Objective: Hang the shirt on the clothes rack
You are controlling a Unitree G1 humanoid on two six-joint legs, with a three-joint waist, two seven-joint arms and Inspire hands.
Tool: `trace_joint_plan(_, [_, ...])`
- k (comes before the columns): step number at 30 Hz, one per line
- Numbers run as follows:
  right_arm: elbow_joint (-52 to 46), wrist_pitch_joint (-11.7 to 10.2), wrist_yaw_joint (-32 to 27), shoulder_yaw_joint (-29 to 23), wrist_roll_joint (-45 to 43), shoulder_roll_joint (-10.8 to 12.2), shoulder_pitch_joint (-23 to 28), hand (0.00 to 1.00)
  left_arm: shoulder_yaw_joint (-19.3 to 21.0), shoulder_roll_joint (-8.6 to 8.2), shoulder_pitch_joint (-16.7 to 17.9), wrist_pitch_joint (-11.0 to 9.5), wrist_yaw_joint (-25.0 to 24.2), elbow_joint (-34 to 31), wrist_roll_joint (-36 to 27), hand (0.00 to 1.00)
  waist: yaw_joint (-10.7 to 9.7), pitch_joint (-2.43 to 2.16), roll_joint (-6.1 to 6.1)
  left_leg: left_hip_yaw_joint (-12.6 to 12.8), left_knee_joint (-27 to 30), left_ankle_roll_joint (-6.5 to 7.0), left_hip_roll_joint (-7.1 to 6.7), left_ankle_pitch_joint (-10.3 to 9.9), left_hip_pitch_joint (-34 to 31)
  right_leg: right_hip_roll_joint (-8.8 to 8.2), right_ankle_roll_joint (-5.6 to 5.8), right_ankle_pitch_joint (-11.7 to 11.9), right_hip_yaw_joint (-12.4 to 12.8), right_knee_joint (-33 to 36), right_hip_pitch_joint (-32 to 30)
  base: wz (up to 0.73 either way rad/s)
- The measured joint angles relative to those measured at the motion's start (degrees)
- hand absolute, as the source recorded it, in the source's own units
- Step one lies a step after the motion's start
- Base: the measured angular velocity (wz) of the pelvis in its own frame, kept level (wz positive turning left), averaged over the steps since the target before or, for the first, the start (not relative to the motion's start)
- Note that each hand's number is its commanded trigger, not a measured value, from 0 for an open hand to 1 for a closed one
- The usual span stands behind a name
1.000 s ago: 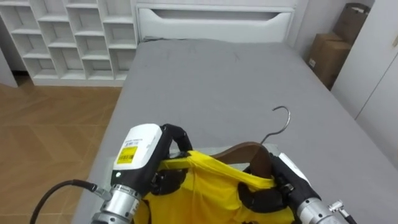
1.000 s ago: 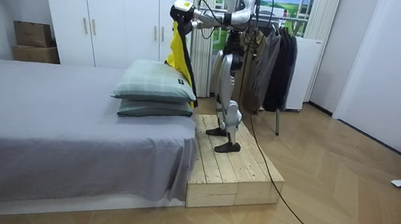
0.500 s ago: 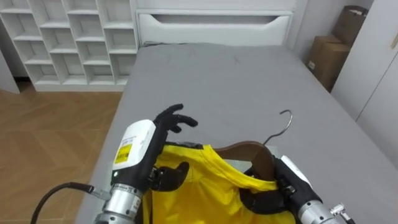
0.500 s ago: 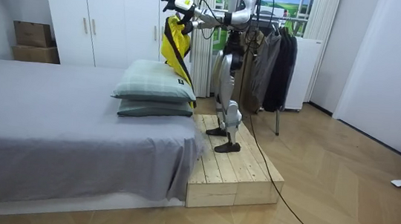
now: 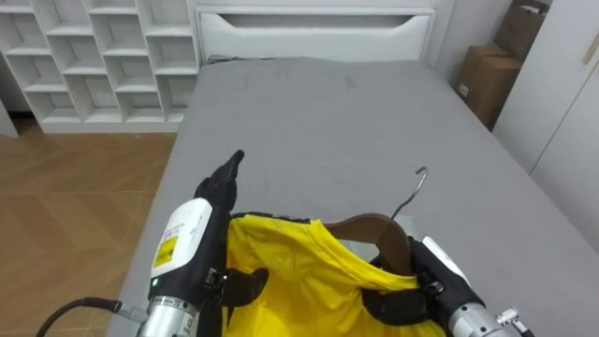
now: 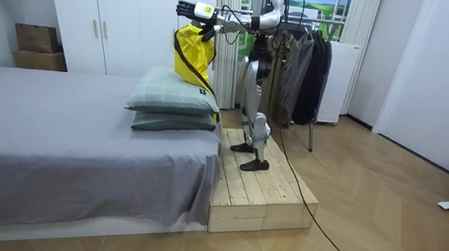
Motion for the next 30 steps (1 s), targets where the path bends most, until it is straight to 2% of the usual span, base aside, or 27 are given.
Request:
trace_joint_plan(3, [-0.2,0.1,0.0,0.0,-0.5,0.0,0.0,1.00,0.1,0.00,0.1,0.0,-0.4,0.4,-1.8,0.00,-0.2,0.01,0.00,0.2,0.0,0.00,-0.01,0.0,0.0,0.00,0.00,0.0,0.2,0.0,0.0,-0.01])
trace_joint_plan(7, [-3.3,1.3,0.1,-0.1,-0.6,-0.1,0.0,1.00,0.5,0.03,0.8,0.2,-1.4,0.4,-4.4,0.00,-1.0,0.06,0.09,0.2,0.0,-0.01,0.00,0.0,-0.1,0.09,0.00,0.0,0.3,0.0,-0.1,0.00])
trace_joint_plan(19, [-5.1,1.4,0.0,-0.8,-1.8,-0.2,0.4,1.00,1.2,0.01,0.8,0.8,-1.9,0.4,-6.3,0.00,-1.1,0.02,0.08,0.2,0.0,-0.02,-0.01,0.0,-0.7,0.12,-0.01,0.0,0.3,0.0,-0.8,0.00])
trace_joint_plan(26, [-8.8,2.6,-0.1,-3.1,-8.4,-0.2,1.3,1.00,4.4,-0.45,1.0,1.9,-3.8,0.4,-6.2,0.00,-0.8,0.00,0.04,0.3,0.2,-0.02,0.00,0.0,-0.8,0.13,-0.01,0.0,0.4,0.1,-0.9,0.00])
trace_joint_plan(30, [-12.4,2.6,-1.1,-3.5,-12.2,-0.1,2.2,1.00,5.4,-1.73,1.0,2.4,-3.8,0.4,-6.3,0.00,-0.8,-0.14,-0.09,0.0,0.2,-0.01,-0.03,0.0,-0.8,0.03,-0.01,0.0,-0.2,0.2,-0.8,0.03])
